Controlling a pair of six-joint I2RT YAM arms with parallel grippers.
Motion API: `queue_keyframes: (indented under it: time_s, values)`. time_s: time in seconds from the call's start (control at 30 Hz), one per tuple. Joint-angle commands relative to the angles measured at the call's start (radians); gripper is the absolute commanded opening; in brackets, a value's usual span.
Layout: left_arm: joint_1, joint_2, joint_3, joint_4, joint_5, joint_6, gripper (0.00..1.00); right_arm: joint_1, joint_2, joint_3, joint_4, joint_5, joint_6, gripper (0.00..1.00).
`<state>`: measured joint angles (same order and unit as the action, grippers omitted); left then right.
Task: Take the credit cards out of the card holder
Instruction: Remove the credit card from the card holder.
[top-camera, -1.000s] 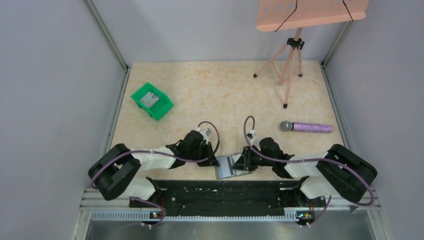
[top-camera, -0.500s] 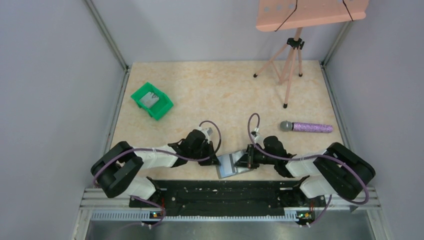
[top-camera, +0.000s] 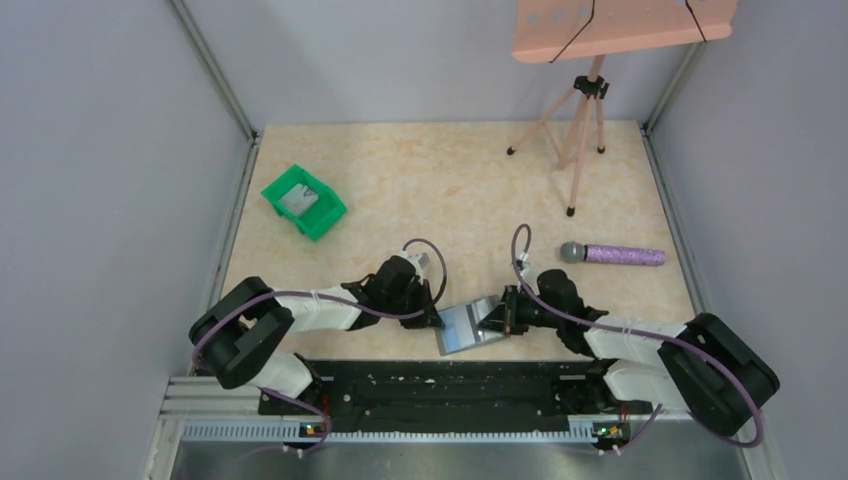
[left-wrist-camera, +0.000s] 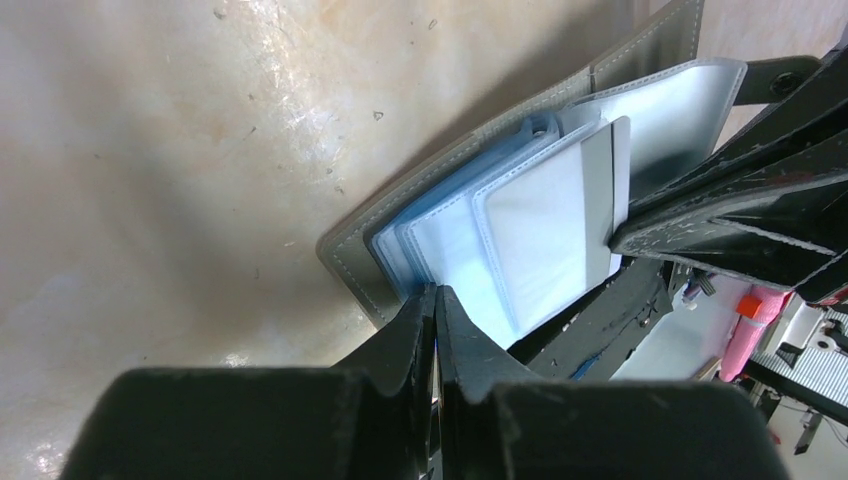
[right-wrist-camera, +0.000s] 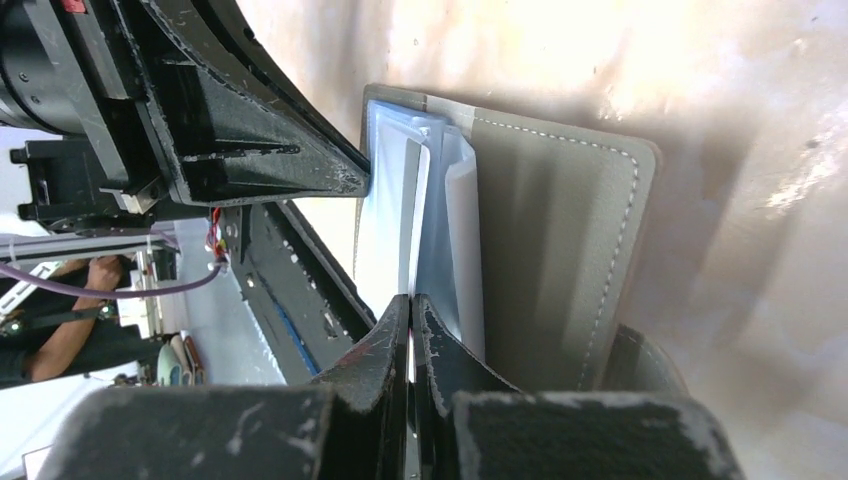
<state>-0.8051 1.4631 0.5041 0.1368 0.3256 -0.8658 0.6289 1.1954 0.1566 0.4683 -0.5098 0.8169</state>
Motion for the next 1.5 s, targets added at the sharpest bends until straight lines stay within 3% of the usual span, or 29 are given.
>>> queue_keyframes:
  time_s: [0.0, 0.33, 0.7, 1.03, 1.27, 1.47]
  values:
    - [0.0, 0.047, -0.009, -0.075, -0.092, 0.055, 0.09, -0.041, -0.062, 0.011, -0.071, 0.008, -0.068, 0.0]
    - [-0.001, 0.038, -0.008, -0.054, -0.084, 0.078, 0.09, -0.056, -0.005, 0.047, -0.045, -0.087, -0.069, 0.0]
    - [-0.001, 0.028, 0.012, -0.079, -0.083, 0.095, 0.09, -0.079, -0.24, 0.13, -0.418, 0.145, -0.084, 0.0]
    - [0.0, 0.012, 0.03, -0.062, -0.043, 0.087, 0.11, -0.098, -0.326, 0.175, -0.503, 0.19, -0.065, 0.0]
    - [0.0, -0.092, 0.084, -0.05, 0.016, 0.048, 0.32, -0.1, -0.389, 0.246, -0.561, 0.23, -0.047, 0.0]
    - [-0.001, -0.212, 0.204, -0.176, 0.0, 0.125, 0.42, -0.101, -0.389, 0.303, -0.544, 0.042, -0.126, 0.0]
